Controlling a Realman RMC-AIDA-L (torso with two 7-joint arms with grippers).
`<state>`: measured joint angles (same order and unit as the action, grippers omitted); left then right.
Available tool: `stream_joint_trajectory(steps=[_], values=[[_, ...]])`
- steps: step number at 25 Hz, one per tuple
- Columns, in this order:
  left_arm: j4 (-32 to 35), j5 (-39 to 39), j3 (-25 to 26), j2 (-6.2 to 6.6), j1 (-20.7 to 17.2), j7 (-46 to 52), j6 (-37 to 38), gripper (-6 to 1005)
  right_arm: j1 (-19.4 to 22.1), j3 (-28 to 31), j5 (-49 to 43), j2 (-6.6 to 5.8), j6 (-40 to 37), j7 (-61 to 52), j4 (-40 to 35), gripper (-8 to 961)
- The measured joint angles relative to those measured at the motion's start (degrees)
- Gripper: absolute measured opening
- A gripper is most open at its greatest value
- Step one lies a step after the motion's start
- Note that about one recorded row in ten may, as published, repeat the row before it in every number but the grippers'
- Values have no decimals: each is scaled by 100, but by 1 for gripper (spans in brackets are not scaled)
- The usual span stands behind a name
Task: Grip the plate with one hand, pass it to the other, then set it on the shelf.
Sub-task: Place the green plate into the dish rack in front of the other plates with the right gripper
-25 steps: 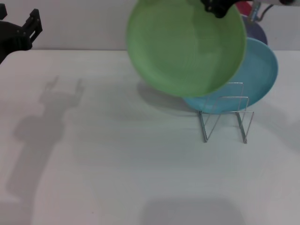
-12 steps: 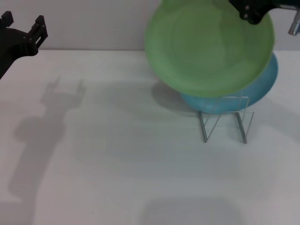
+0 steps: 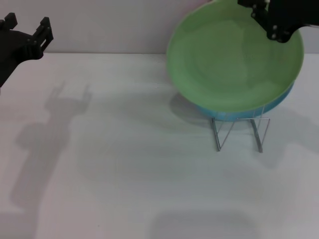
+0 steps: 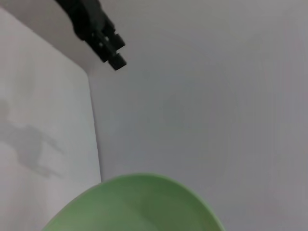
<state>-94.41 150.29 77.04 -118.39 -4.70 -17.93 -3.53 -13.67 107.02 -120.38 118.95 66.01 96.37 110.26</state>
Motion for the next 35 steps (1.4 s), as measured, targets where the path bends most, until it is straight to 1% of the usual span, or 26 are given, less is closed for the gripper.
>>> stream_joint_trajectory(steps=[3, 13, 22, 35], values=[[97, 0, -5, 0, 98, 1, 2, 656, 71, 18, 133, -3, 10, 408, -25, 35], [169, 0, -33, -7, 247, 1, -27, 655, 151, 36, 199, -4, 94, 1049, -116, 35], [179, 0, -109, -9, 301, 0, -33, 655, 172, 51, 200, -4, 105, 1300, -233, 34], [197, -23, -179, -18, 404, 0, -34, 654, 437, 23, 167, 8, 61, 1563, -215, 34]])
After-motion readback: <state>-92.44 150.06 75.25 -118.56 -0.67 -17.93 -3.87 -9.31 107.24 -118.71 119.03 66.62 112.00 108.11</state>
